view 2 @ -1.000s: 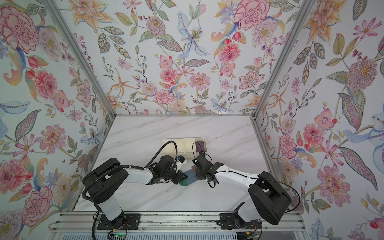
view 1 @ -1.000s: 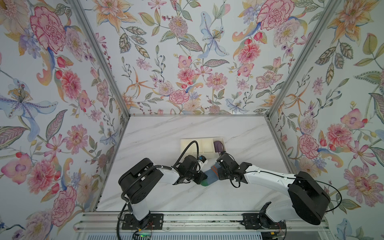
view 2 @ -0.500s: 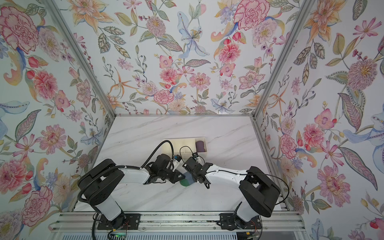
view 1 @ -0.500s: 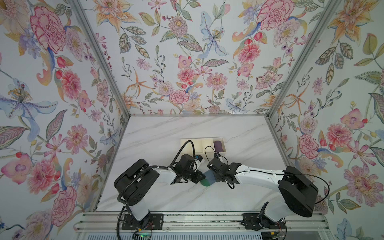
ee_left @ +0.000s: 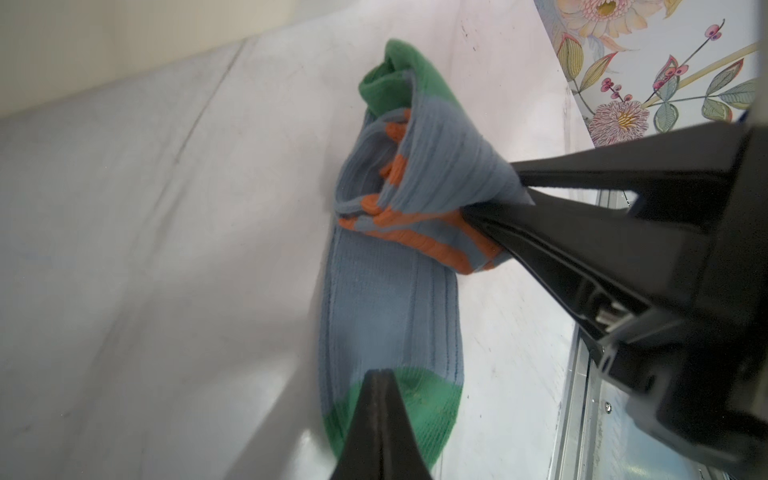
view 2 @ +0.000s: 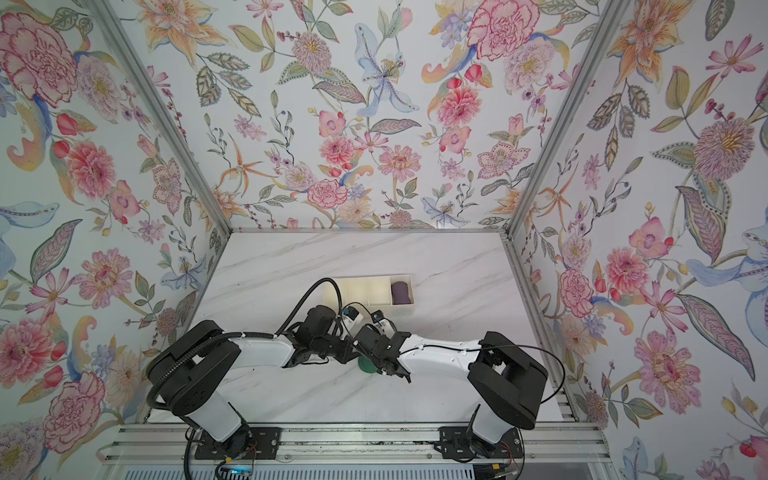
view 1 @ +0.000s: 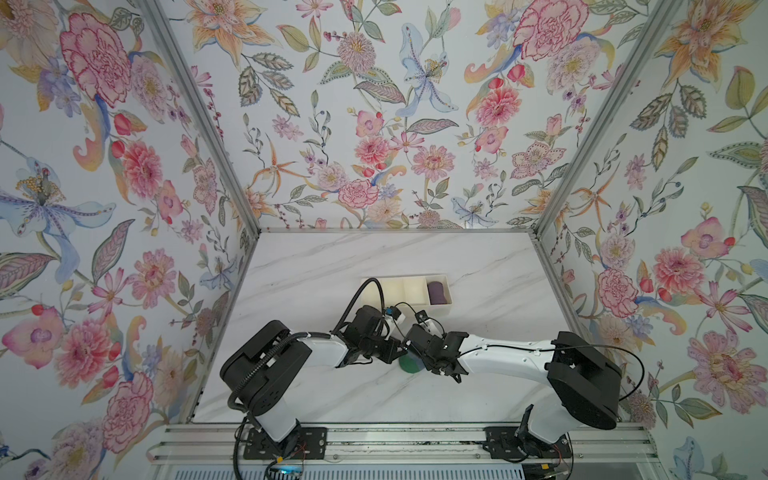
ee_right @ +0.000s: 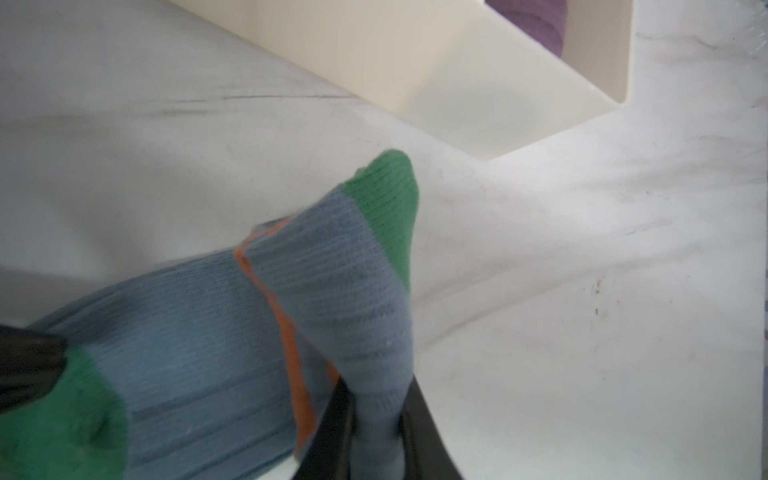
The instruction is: Roll the socks
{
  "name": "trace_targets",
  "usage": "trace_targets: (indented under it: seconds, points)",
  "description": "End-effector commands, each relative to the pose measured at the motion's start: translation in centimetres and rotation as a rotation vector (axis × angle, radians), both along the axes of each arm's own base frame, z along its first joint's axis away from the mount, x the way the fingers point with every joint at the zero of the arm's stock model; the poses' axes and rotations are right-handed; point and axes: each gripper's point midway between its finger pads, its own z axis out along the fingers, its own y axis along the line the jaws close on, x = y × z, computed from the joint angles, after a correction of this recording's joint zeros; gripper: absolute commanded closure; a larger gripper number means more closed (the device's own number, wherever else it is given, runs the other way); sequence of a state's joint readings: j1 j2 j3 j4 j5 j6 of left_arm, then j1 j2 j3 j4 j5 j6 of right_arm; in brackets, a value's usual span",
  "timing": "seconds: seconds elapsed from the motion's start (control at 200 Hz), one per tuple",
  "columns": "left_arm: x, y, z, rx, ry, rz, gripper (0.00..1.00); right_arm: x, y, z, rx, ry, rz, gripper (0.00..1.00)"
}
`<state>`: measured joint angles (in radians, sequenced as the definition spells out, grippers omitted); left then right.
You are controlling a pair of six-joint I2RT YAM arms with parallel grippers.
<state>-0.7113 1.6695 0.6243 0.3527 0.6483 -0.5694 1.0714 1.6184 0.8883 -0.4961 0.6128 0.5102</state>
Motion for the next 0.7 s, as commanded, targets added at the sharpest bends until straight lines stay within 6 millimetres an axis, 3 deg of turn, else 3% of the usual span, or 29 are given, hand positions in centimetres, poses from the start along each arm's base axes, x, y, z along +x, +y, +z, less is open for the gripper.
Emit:
trace_targets:
  seconds: [0.0,0.505,0.696]
  points:
    - [0.7,-0.2,0.9,-0.023,-0.003,0.009,1.00,-0.2,0.2,0.0,-0.068,-0.012,0.028,0.83]
    - [1.6,-1.9,1.5,-0.101,0.005,0.002,1.00,-1.2,2.2,-0.3,-0.131,-0.025,0.104,0.83]
    - [1.6,-2.0,0.4,-0.083,0.023,-0.001,1.00,-1.3,2.6,-0.2,-0.140,-0.031,0.123,0.82]
